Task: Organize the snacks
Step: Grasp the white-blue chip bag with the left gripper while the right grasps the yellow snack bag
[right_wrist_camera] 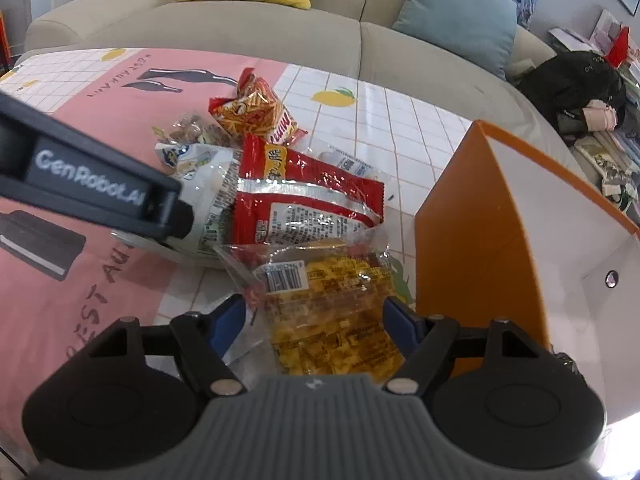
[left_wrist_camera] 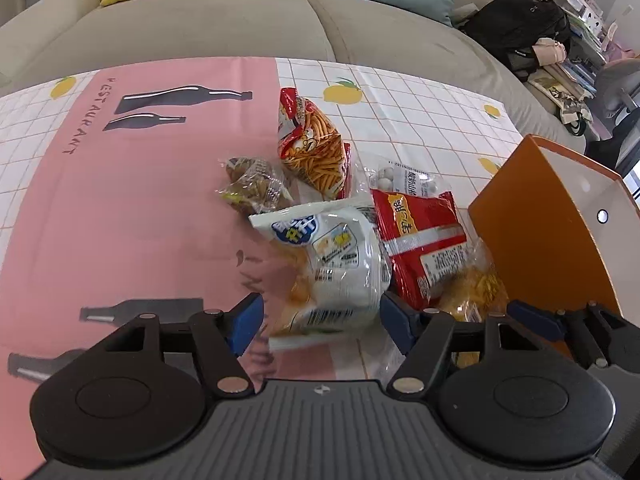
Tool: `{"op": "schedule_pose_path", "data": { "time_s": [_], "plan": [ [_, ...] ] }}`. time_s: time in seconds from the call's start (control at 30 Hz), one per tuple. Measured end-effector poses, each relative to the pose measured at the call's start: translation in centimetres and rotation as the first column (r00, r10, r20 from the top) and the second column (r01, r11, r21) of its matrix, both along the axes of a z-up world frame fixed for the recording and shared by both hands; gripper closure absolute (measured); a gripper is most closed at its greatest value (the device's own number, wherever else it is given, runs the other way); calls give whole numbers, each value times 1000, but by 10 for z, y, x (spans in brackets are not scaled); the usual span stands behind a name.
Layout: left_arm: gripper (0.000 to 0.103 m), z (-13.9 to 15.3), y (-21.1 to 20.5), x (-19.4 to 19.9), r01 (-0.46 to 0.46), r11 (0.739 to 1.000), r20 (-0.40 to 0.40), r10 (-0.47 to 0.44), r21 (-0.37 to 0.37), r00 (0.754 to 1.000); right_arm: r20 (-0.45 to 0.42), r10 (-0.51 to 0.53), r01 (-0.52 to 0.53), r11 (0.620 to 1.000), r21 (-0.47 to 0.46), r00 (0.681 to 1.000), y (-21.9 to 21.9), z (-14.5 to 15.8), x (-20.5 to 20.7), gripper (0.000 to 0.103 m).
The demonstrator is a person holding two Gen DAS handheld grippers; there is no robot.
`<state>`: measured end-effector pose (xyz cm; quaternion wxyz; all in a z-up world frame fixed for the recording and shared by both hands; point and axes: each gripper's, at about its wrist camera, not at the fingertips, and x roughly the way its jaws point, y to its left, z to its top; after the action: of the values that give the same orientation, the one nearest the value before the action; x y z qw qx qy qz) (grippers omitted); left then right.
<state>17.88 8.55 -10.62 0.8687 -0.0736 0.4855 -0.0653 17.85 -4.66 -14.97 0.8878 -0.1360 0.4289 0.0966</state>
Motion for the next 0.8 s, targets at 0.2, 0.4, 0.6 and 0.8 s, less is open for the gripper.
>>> {"op": "schedule_pose_path", "data": {
  "time_s": [0.2, 0.4, 0.6, 0.8],
  "plan": [
    [22, -12, -11, 16, 15, 1000, -19, -15, -4, 1000, -3, -9, 9, 1000, -12, 1000, 2, -5, 3, 28],
    [21, -24, -13, 30, 6, 1000, -58, -7, -19, 998, 0, -12, 12, 1000, -15, 1000, 2, -5, 0, 35],
    [30, -32, -14, 33, -4, 999, -72, 0, -46, 997, 2, -10, 10, 1000, -1, 1000, 1, -1, -2, 47],
    [41, -26, -13, 29, -9, 999, -79, 6, -47, 997, 8, 0, 0, 1000, 1, 1000, 1, 6, -3, 57]
  ]
}}
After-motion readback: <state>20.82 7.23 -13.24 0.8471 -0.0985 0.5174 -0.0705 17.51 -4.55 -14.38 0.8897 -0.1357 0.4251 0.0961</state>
